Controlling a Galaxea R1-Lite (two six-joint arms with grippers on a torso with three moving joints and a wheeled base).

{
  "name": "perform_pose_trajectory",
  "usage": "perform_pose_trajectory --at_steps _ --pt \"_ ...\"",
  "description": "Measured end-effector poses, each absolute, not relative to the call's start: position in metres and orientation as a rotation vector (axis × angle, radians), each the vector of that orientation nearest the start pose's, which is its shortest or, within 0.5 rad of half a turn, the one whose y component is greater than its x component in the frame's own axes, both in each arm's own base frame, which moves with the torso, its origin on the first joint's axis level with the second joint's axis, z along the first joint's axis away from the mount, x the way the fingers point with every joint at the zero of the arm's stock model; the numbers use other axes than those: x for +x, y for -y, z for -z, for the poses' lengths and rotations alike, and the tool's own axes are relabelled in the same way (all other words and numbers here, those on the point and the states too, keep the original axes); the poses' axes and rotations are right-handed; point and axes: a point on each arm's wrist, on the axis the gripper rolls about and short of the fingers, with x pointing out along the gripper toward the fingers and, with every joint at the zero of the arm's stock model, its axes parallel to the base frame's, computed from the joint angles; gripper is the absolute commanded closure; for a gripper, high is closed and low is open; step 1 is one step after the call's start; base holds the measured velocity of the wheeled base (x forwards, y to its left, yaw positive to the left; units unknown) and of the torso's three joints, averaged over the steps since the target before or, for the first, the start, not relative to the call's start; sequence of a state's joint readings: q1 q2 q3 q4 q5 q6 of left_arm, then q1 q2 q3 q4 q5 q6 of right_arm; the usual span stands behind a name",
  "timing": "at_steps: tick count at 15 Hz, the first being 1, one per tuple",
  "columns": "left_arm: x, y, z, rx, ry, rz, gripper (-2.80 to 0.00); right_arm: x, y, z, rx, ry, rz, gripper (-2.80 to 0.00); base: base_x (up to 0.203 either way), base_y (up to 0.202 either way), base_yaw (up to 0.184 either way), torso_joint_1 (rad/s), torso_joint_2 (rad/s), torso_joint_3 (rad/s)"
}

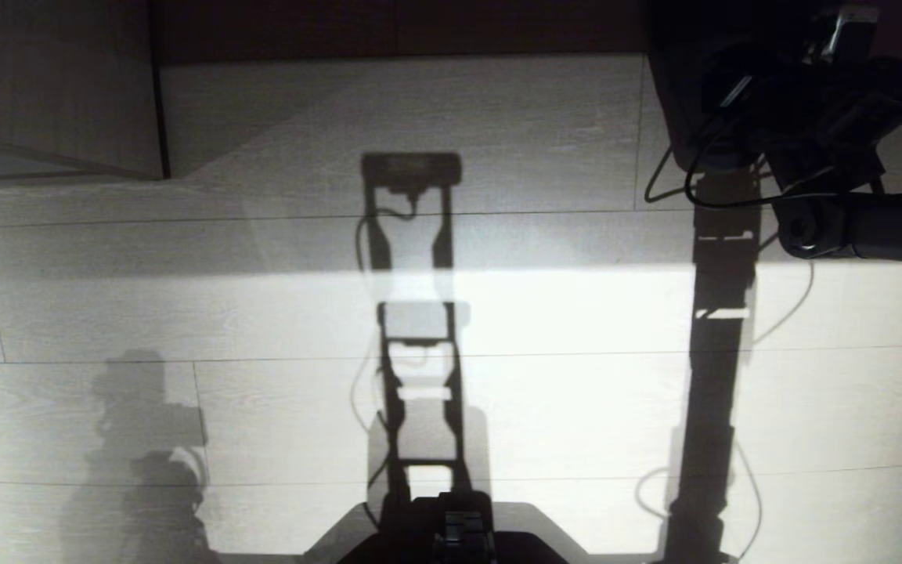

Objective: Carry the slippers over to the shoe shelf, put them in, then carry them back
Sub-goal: Pick up the slippers on the floor

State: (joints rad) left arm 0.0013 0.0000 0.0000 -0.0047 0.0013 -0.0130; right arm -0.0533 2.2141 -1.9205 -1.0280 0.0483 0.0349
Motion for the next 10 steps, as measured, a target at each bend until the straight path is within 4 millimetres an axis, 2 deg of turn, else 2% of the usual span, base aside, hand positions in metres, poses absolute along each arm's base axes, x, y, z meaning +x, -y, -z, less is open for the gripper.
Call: perform_pose_trajectory --at_steps 10 --pt "-0.023 0.000 -0.076 -0.013 0.004 -0.003 0.00 0.401 0.032 -0.373 0.037 0.763 0.029 0.00 0.000 0.000 0.000 0.000 0.00 0.000"
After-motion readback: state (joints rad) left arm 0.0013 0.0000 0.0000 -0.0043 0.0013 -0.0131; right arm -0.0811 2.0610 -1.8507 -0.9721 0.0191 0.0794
